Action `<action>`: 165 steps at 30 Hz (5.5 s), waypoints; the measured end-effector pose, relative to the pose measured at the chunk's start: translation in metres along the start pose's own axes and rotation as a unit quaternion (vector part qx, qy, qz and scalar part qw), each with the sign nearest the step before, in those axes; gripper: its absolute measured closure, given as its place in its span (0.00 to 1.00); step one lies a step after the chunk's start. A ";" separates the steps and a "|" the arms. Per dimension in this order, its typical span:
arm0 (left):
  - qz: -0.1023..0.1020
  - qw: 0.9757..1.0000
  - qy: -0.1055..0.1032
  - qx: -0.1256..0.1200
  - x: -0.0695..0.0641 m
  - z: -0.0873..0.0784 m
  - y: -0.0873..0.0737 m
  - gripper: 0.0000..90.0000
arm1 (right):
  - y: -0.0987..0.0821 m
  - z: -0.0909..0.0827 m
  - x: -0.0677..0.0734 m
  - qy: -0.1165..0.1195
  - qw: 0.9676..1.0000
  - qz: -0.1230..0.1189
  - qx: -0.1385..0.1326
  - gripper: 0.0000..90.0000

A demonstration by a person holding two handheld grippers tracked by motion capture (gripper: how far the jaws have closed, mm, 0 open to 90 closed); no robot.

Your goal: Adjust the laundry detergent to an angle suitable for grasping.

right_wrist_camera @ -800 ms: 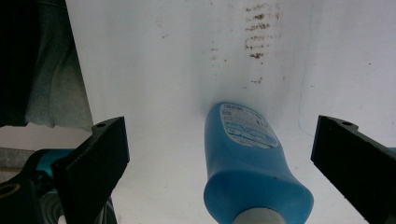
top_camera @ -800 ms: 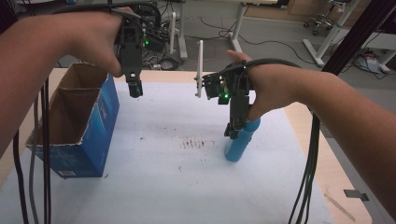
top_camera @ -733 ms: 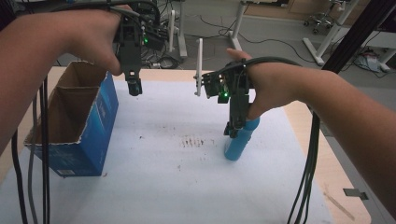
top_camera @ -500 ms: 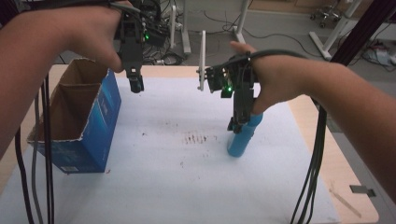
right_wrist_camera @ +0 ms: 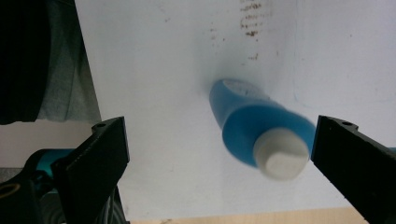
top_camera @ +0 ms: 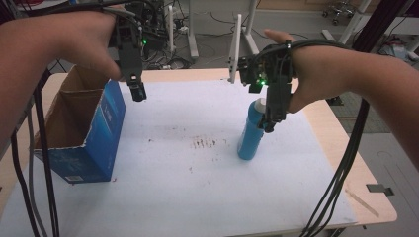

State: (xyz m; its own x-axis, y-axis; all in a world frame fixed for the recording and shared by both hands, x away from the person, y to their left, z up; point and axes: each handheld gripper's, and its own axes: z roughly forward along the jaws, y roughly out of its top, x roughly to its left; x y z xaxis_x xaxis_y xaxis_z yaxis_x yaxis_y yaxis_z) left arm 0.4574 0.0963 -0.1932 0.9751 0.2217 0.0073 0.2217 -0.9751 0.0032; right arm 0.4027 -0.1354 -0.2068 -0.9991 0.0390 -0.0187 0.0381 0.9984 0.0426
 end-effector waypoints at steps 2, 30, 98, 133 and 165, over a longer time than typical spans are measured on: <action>-0.007 1.000 -0.001 0.001 -0.005 0.000 0.000 0.02 | -0.009 -0.002 0.005 -0.002 1.000 0.004 -0.003 0.04; -0.160 0.982 -0.001 -0.101 -0.085 0.020 0.033 0.02 | -0.106 0.039 0.031 0.005 0.997 0.079 0.017 0.04; -0.295 0.890 0.079 -0.338 -0.111 0.110 0.175 0.02 | -0.145 0.055 0.029 0.011 0.995 0.099 -0.021 0.04; -0.311 0.880 0.112 -0.341 -0.106 0.127 0.189 0.13 | -0.146 0.057 0.024 0.015 0.994 0.105 -0.019 0.04; -0.308 0.885 0.108 -0.333 -0.104 0.130 0.192 0.32 | -0.144 0.058 0.022 0.016 0.994 0.103 -0.017 0.04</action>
State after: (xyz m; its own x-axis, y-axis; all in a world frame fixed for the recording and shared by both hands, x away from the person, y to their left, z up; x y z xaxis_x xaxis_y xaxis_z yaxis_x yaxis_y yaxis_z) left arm 0.3999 -0.1143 -0.3238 0.6316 0.7753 -0.0103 0.5861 -0.4687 0.6610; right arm 0.3762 -0.2760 -0.2715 -0.9703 0.2405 0.0257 0.2418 0.9674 0.0753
